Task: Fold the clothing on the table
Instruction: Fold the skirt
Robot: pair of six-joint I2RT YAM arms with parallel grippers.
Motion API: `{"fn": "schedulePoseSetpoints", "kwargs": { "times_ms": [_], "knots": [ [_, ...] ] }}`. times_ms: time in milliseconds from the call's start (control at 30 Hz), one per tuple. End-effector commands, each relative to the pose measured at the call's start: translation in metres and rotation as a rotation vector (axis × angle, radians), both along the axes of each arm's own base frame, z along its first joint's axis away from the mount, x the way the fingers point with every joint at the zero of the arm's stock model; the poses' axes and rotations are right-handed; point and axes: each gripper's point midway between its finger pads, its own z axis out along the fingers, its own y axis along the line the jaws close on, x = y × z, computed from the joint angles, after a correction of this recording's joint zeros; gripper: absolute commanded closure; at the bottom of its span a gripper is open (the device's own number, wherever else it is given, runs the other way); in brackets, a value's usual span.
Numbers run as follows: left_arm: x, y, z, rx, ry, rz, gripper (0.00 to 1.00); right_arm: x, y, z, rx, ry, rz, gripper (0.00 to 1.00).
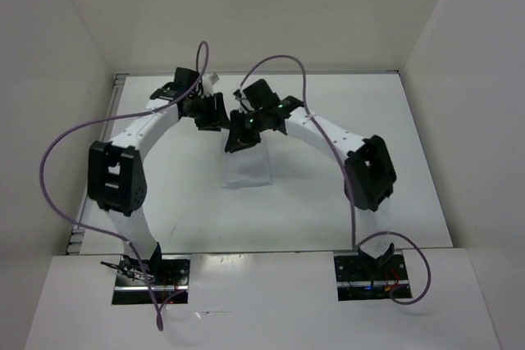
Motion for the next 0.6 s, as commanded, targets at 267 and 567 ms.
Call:
{"fn": "schedulePoseSetpoints", "kwargs": {
  "times_ms": [267,567],
  "knots": [
    [-0.086,0.033,0.102,-0.005,-0.314,0.053,0.38,0.005,-0.163,0.081,0.038,-0.191,-0.337,0.46],
    [-0.136,0.073,0.049,0.129,-0.243,0.202,0.34,-0.017,-0.278,0.031,-0.07,-0.112,-0.614,0.25]
  ]
}}
